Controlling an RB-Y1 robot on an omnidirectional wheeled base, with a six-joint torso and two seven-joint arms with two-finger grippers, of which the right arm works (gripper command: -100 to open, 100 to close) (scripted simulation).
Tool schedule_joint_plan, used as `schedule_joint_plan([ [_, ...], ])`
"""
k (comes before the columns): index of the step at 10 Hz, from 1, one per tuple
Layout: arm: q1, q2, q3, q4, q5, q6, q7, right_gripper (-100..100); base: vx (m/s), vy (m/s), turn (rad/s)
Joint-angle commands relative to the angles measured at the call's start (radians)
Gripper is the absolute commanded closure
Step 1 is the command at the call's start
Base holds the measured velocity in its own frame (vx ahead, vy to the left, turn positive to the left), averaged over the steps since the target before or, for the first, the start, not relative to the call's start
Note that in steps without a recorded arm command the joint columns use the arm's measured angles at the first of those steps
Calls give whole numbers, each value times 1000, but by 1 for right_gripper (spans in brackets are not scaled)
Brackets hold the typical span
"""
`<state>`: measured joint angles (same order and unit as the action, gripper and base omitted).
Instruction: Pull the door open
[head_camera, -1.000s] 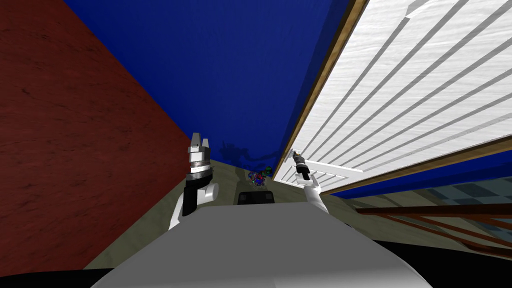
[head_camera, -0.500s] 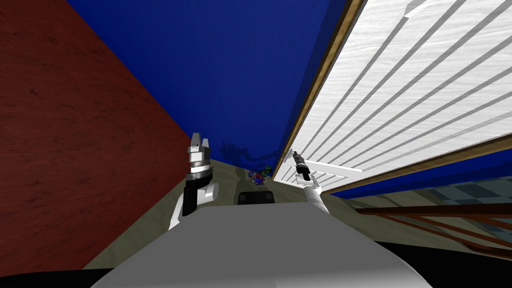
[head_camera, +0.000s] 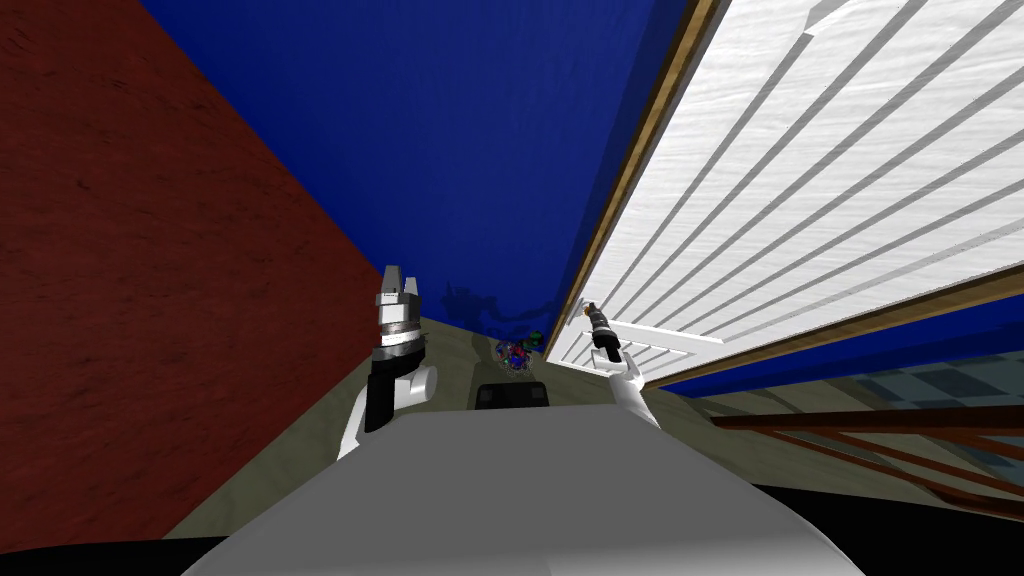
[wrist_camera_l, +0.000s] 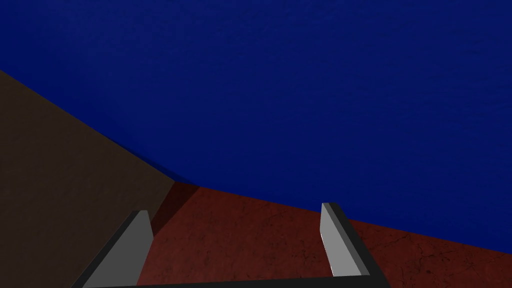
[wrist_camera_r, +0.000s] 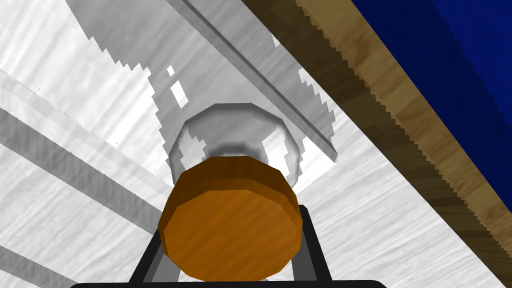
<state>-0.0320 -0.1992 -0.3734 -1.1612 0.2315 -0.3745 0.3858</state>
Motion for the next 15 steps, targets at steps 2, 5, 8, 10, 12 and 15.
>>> schedule_joint_plan([
  [2, 10, 3, 17, -8, -27, 0, -73, 100, -21, -13, 12],
  [5, 16, 2, 25, -15, -44, 1, -120, 100, -19, -9, 12],
  [8, 29, 0, 41, -29, -79, 3, -202, 100, -27, -15, 17],
  [10, 35, -2, 49, -36, -97, 5, -244, 100, -21, -14, 15],
  [12, 48, -4, 66, -51, -134, 7, -308, 100, -24, -16, 19],
  [15, 55, -6, 74, -58, -152, 8, -368, 100, -24, -12, 10],
])
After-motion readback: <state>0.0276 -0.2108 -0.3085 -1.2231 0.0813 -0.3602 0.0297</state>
